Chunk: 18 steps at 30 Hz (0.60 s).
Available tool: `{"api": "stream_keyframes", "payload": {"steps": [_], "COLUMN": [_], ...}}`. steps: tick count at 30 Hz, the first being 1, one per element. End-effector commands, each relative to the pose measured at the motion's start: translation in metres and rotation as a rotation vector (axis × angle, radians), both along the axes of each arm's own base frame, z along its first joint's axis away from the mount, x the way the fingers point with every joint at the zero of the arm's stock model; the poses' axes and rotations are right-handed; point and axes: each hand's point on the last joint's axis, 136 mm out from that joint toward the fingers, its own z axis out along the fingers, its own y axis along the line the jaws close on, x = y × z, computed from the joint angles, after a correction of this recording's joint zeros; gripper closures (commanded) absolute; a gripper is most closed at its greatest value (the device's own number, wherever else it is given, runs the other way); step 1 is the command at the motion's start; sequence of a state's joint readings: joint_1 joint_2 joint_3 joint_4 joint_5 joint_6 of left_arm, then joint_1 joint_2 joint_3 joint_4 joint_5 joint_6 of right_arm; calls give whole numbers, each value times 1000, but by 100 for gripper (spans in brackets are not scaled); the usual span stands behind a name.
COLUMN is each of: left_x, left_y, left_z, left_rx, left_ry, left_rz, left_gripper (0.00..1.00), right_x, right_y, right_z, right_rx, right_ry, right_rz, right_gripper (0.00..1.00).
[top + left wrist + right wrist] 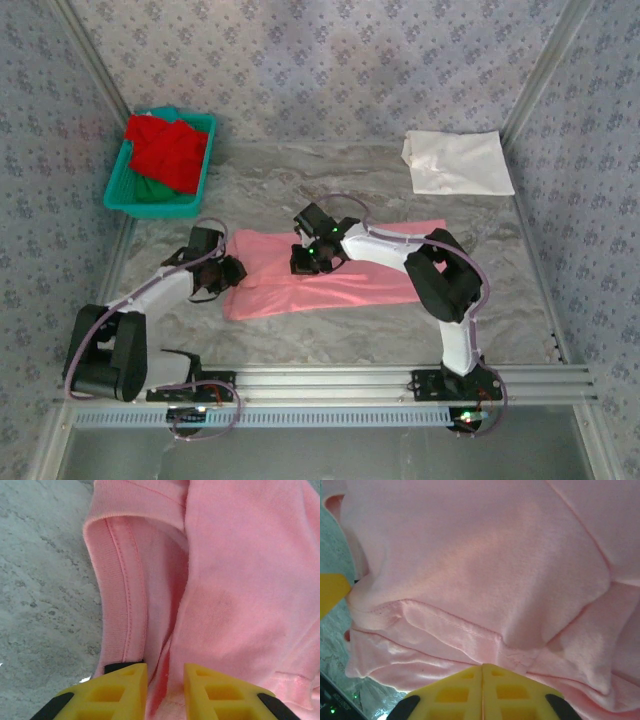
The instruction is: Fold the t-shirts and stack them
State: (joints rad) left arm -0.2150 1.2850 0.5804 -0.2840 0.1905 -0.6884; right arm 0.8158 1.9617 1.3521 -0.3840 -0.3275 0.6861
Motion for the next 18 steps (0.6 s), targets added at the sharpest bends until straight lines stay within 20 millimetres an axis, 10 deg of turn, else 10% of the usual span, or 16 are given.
{"api": "stream_keyframes", "payload": {"steps": [1, 18], "left_x": [2, 1], "left_y": [3, 4], "left_z": [-2, -2], "left_rx": [16, 24], "left_ry": [-11, -5], "left_rz": [-6, -9], "left_gripper": [75, 74], "right_x": [0, 2], "right_y": [-11, -2], "right_z": [-6, -28], "right_rx": [-48, -84], "right_ry": [-1, 26], "right_rz": [-14, 5], "right_gripper": [72, 65]}}
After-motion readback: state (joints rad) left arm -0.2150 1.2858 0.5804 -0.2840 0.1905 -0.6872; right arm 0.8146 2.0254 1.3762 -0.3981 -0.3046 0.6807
